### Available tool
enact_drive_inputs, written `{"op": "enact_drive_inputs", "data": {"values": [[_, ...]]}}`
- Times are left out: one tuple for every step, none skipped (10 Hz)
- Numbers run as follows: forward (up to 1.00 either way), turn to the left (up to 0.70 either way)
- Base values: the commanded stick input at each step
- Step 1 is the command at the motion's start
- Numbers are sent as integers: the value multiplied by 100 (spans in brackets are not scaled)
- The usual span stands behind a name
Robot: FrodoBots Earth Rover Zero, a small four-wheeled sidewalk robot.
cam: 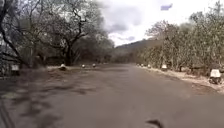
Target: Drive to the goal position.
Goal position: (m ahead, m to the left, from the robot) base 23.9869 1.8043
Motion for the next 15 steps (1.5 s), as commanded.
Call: {"op": "enact_drive_inputs", "data": {"values": [[100,0],[100,0],[100,0],[100,0],[100,0],[100,0],[100,0],[100,0],[100,0],[100,0],[100,0],[100,0],[100,0],[100,0],[100,0]]}}
